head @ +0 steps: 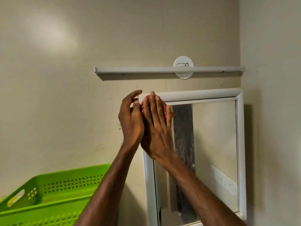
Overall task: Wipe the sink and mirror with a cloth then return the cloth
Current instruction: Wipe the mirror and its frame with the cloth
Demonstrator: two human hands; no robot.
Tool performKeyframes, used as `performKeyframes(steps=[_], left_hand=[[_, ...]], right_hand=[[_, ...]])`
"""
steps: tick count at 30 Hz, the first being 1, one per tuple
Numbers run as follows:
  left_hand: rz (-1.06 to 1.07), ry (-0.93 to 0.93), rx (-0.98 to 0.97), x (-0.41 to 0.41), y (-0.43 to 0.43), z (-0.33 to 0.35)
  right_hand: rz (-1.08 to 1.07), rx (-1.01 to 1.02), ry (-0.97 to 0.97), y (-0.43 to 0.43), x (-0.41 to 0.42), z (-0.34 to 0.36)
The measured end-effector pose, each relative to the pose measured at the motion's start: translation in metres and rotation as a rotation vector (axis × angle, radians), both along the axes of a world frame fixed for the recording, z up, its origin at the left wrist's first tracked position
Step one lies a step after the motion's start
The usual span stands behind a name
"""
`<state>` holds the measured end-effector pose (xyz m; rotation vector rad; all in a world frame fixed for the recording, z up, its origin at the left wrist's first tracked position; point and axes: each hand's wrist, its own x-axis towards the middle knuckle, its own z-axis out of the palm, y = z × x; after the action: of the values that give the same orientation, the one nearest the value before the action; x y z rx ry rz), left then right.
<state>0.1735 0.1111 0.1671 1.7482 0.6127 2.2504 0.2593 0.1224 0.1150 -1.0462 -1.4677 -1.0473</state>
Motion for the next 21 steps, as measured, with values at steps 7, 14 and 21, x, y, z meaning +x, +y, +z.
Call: performKeyframes(steps=[7, 14, 21], left_hand=[[-0.031, -0.023, 0.053, 0.009, 0.003, -0.012], [-0.034, 0.014, 0.107, 0.013, 0.011, -0.024], [-0.110, 0.043, 0.050, 0.008, 0.007, -0.025]], right_hand=[[-0.002, -0.029, -0.049, 0.008, 0.022, -0.003], [-0.003, -0.040, -0.036, 0.007, 0.063, -0.003], [0.004, -0.041, 0.257, 0.005, 0.047, -0.015]])
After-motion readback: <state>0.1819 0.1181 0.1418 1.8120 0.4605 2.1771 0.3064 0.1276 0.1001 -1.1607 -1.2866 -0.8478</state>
